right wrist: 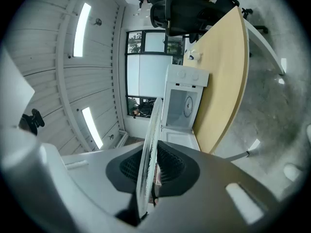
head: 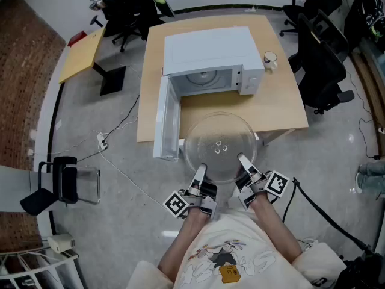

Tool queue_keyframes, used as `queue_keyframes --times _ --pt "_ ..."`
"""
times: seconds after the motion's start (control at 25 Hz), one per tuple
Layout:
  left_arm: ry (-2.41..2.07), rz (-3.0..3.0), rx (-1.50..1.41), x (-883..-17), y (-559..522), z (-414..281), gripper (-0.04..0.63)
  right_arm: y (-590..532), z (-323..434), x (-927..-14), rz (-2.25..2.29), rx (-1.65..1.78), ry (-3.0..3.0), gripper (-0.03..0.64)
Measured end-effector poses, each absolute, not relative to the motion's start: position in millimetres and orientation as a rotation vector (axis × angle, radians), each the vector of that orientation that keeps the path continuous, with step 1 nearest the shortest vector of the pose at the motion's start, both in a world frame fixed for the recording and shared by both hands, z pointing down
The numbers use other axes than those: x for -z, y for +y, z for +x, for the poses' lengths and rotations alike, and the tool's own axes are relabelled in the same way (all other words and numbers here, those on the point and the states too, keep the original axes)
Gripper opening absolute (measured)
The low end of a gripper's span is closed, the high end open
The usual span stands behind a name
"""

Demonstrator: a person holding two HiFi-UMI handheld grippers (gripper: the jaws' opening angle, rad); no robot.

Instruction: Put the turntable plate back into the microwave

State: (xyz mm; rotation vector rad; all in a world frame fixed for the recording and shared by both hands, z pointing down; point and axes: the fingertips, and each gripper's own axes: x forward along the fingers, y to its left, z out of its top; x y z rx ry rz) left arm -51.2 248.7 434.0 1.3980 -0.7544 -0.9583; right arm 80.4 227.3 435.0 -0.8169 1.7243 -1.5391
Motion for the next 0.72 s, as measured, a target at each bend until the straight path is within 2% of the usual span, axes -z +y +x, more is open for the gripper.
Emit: queue_keyframes --times 0.72 --pt "-0.753 1.432 0.954 -429.4 246.5 -38.4 0.028 224.9 93.9 -426.3 -0.814 1.509 1.752 0.044"
